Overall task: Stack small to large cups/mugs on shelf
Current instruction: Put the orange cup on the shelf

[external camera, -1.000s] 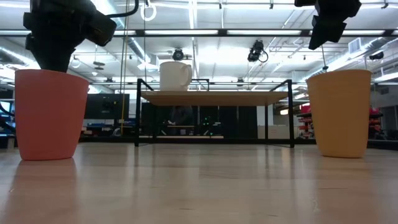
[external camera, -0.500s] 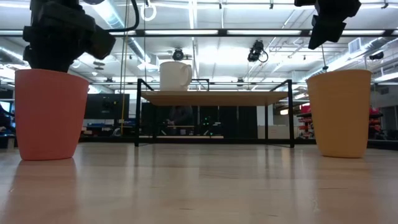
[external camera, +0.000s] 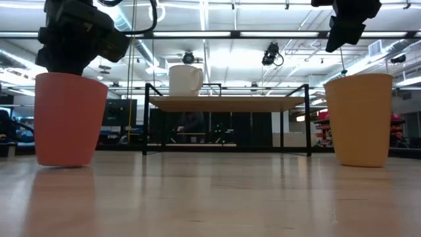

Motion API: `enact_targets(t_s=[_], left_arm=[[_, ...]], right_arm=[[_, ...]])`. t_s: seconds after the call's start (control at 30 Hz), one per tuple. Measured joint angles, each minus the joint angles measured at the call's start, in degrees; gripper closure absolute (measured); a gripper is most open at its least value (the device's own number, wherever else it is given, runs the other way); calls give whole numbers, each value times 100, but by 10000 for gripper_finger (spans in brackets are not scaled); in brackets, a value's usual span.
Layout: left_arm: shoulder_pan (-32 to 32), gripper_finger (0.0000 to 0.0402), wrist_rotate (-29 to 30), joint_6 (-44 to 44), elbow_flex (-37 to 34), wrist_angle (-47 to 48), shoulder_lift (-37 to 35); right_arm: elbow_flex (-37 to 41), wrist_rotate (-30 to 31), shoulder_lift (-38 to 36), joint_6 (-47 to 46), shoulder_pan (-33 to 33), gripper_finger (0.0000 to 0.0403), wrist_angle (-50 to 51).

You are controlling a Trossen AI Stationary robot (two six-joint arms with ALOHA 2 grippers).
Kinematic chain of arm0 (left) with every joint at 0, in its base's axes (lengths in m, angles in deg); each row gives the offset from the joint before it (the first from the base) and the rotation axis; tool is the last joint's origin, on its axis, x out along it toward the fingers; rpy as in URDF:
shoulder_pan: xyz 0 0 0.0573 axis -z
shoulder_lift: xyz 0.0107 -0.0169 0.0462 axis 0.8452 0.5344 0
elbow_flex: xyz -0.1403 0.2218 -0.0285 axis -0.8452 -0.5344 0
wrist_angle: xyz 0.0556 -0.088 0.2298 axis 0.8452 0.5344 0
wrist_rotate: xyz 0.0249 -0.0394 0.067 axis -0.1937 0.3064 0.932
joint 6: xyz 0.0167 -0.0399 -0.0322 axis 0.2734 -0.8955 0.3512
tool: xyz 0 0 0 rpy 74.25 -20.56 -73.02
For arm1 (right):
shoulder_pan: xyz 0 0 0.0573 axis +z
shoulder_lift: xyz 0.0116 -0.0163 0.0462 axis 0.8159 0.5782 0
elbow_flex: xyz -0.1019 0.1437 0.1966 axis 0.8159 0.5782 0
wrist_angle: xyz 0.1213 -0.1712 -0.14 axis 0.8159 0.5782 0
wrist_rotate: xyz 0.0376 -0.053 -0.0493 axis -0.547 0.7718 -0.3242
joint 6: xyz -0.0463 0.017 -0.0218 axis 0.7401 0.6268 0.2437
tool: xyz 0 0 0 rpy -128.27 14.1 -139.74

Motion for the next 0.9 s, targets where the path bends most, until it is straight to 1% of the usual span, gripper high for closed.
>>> enact_targets(t_s=[0.1, 0.2, 0.37, 0.5, 0.63, 0.77, 0.9], left_arm=[[-63, 382, -106, 109, 0, -5, 0], [-148, 391, -323, 176, 19, 24, 0], [-279, 390, -380, 505, 488, 167, 2], [-435, 391, -141, 918, 1190, 314, 2], [-657, 391, 228, 1276, 2017, 706, 2], [-960, 391, 558, 1615, 2845, 1090, 0], [-1269, 391, 787, 1987, 3495, 1169, -2]], right_arm=[[0, 0, 0, 10, 0, 342, 0], [0, 0, 0, 10, 0, 342, 0], [0, 2, 0, 52, 0, 342, 2], [0, 10, 0, 185, 0, 342, 2], [0, 163, 0, 267, 0, 342, 2], [0, 310, 0, 308, 2, 342, 4], [4, 438, -94, 313, 1, 342, 7]])
